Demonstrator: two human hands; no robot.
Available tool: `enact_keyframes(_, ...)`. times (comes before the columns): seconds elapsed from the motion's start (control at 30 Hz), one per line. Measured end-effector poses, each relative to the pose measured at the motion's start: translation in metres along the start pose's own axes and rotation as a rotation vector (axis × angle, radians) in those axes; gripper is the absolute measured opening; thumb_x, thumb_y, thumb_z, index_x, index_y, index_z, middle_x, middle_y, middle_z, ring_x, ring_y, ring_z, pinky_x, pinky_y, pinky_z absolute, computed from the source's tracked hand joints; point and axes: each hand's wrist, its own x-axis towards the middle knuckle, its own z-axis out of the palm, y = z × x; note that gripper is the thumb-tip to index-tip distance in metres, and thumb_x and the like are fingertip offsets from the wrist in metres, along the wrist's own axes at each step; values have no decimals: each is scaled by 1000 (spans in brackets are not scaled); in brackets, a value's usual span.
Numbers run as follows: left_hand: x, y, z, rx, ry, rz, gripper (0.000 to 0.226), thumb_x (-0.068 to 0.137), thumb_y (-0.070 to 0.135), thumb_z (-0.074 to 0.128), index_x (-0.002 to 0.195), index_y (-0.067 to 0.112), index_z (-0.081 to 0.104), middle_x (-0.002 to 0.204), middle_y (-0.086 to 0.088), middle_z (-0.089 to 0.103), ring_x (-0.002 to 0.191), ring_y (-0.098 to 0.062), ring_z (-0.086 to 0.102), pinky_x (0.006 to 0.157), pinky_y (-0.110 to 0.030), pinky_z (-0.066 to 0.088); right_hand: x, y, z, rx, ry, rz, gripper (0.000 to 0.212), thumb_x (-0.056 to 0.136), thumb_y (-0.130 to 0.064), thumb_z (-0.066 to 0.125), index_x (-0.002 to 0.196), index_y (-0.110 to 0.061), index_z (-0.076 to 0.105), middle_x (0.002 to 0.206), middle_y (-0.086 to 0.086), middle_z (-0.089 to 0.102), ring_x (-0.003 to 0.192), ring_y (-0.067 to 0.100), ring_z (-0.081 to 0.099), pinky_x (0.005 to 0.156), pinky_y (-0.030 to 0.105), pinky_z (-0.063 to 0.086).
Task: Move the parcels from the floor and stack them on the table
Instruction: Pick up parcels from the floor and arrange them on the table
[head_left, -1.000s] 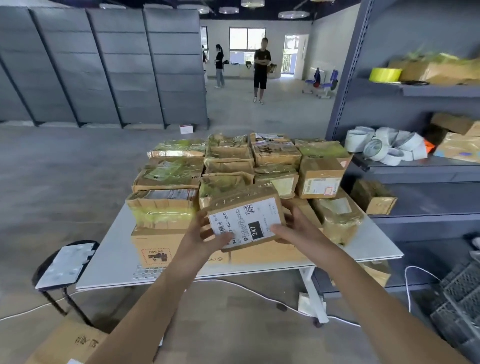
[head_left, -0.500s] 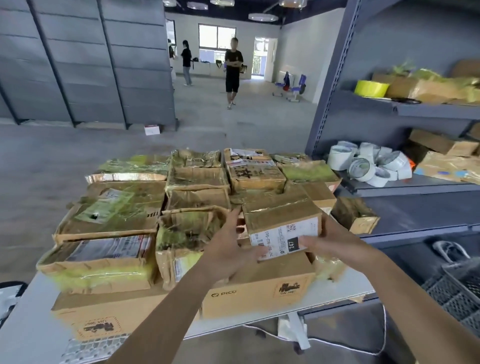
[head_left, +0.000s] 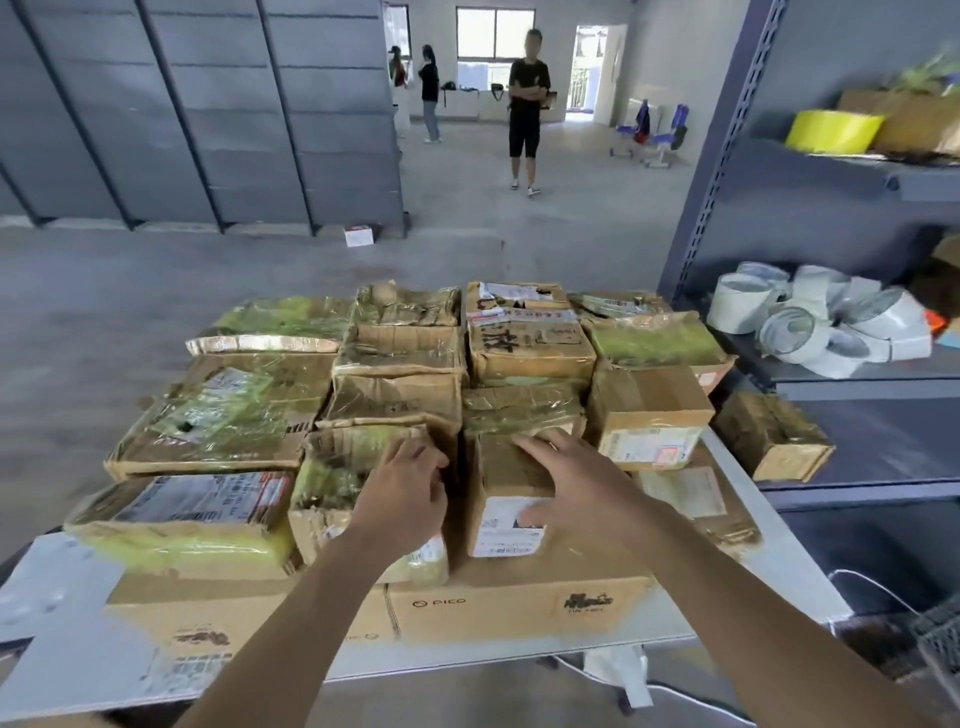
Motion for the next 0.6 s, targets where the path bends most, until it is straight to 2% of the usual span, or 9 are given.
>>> enact_keyframes(0.17, -7, 1, 5, -4, 39, 6, 45, 89, 21, 51, 134, 16, 47, 137, 0, 43, 132, -21, 32, 110, -29, 26, 19, -11, 8, -21, 15, -93, 92, 81, -54, 67, 153, -34, 13, 156, -8, 16, 132, 22, 35, 99, 37, 44)
enact_keyframes(0.3, -8, 2, 3, -31, 51, 9, 57, 85, 16, 50, 141, 17, 38, 140, 0, 40, 134, -22, 31, 113, -30, 22, 26, -13, 10, -96, 60, -142, 87, 84, -56, 63, 153, -28, 18, 155, -4, 16, 127, 23, 41, 94, 37, 48)
enact_keyframes(0.47, -6, -3, 9, 60, 50, 71, 54, 86, 27, 54, 138, 19, 45, 141, 1, 41, 131, -24, 35, 111, -37, 31, 28, -22, 19, -179, 104, -154, 84, 88, -53, 59, 153, -22, 17, 154, 1, 17, 123, 26, 42, 88, 34, 50)
enact_keyframes(0.6, -5, -3, 11, 54, 79, 56, 53, 85, 24, 56, 136, 14, 46, 137, -3, 44, 129, -26, 38, 112, -38, 31, 24, -30, 29, -156, 167, -103, 83, 90, -56, 54, 154, -19, 16, 153, 1, 18, 126, 25, 39, 89, 33, 48)
